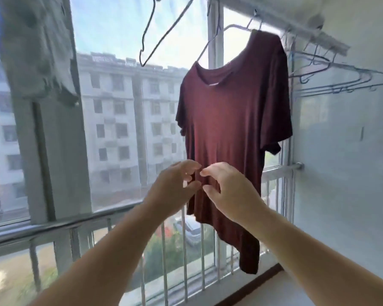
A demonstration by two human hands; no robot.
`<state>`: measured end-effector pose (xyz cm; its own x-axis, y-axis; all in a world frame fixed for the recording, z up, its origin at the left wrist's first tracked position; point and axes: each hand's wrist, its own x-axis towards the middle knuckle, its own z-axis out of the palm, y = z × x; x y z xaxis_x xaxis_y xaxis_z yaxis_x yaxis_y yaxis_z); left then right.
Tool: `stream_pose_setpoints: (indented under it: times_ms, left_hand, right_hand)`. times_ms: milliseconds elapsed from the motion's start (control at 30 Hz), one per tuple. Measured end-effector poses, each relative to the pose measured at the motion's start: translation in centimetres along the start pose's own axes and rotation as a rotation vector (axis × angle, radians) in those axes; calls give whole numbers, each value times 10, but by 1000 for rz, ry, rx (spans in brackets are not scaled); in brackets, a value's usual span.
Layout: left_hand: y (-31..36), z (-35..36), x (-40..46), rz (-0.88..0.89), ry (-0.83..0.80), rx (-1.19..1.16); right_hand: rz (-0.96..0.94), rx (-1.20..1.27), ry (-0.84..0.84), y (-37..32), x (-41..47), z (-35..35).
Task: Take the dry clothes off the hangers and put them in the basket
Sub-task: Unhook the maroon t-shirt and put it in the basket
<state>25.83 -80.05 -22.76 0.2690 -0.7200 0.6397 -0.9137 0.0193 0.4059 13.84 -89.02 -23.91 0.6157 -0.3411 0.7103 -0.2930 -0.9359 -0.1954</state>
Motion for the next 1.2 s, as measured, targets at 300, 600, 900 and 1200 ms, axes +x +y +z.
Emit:
stream_pose_setpoints:
  times_ms: [300,600,900,1200]
  left_hand:
    - [33,-11,107,95,124,31]
    - [30,-18,214,189,195,-35]
    - [50,-2,290,322,277,-29]
    - [15,-28,357,36,509,-20]
  right_hand:
    - [-172,-597,393,39,115,-77]
    - [102,-985,533,60,202,-147]
    - [219,-815,584,108,223,-165]
    - [173,-716,715,153,218,-155]
